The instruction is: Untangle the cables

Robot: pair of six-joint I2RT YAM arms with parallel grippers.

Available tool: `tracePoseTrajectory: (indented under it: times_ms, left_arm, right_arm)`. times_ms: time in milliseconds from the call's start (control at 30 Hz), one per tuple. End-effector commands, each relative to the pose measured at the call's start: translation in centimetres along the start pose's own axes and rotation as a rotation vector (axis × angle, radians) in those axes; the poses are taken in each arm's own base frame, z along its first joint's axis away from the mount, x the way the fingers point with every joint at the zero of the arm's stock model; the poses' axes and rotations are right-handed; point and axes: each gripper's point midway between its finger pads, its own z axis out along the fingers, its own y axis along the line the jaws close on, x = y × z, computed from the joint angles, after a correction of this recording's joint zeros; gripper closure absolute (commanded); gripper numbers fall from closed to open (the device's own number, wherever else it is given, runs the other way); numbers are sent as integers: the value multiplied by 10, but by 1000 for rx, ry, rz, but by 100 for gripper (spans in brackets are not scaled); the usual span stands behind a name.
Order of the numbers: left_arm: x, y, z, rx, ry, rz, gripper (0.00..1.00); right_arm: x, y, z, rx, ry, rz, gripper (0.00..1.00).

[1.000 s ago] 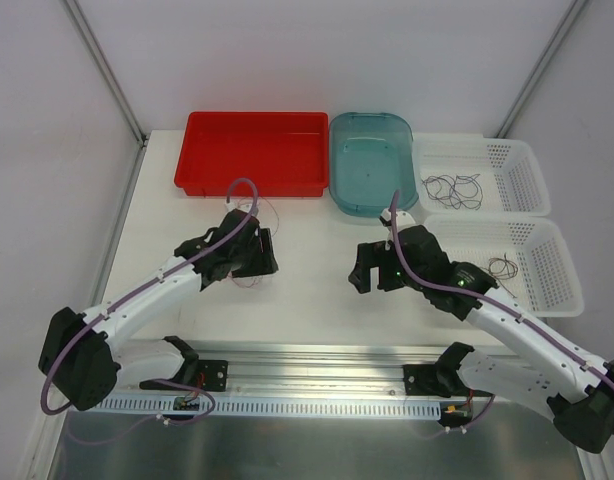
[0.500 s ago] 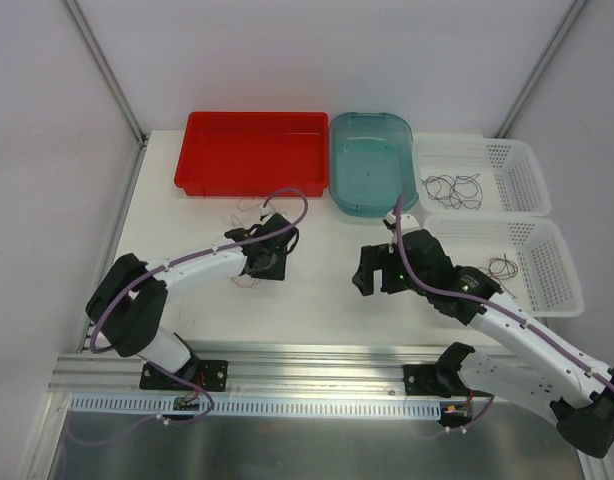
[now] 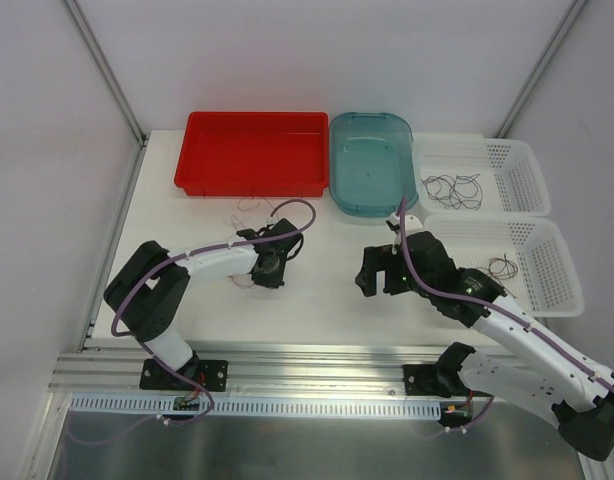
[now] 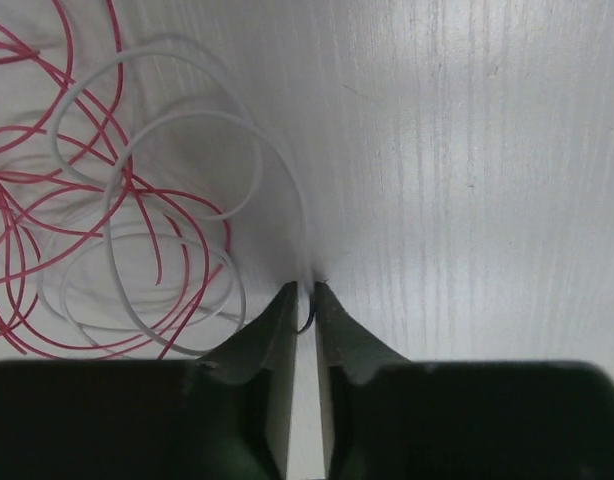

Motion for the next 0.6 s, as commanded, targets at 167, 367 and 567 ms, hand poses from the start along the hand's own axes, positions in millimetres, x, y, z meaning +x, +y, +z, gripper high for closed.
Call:
tracePoseTrajectory:
  times_ms: [167, 367, 567]
  left_arm:
    - [-38, -9, -60, 88, -142, 35, 100]
    - [-96, -10, -168, 197, -408, 52, 100]
    - [-134, -10, -277, 326, -633, 50, 100]
  right_arm:
    - [0, -6, -6, 20, -22, -5, 2]
    - [-1, -8, -6, 29, -31, -1, 2]
    - [-2, -7, -7, 22, -47, 6, 2]
